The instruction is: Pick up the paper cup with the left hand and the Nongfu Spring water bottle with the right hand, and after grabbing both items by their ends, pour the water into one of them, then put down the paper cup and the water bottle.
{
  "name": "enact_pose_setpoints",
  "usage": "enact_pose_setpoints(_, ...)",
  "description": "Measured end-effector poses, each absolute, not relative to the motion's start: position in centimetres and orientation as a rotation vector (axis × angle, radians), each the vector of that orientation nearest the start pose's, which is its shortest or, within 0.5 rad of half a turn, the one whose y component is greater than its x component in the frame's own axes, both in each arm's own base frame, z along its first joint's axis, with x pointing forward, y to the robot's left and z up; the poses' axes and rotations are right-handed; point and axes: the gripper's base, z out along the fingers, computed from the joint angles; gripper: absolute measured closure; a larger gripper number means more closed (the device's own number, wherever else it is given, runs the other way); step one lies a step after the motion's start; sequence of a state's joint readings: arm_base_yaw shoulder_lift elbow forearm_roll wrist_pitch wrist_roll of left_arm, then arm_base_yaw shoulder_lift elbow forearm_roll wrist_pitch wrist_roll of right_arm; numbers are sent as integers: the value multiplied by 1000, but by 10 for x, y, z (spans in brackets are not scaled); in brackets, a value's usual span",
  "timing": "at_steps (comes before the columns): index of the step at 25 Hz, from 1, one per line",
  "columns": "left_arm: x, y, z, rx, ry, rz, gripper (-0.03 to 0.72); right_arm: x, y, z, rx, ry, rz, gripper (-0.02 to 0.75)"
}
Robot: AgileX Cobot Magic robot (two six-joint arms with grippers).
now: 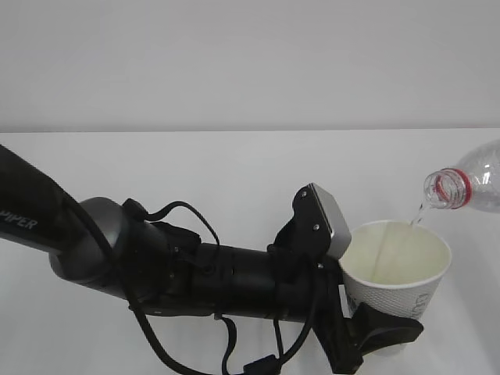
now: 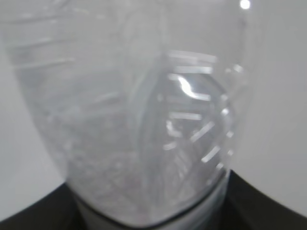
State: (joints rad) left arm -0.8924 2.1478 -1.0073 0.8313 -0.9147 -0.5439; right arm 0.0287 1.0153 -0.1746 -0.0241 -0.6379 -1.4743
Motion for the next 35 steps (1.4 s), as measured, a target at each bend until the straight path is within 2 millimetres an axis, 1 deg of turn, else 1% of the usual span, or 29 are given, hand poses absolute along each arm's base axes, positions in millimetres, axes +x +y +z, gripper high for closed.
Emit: enact_pose_setpoints(35, 209, -344, 106, 1291, 1552, -1146, 144, 172, 6, 217, -1255, 1301, -1071, 337)
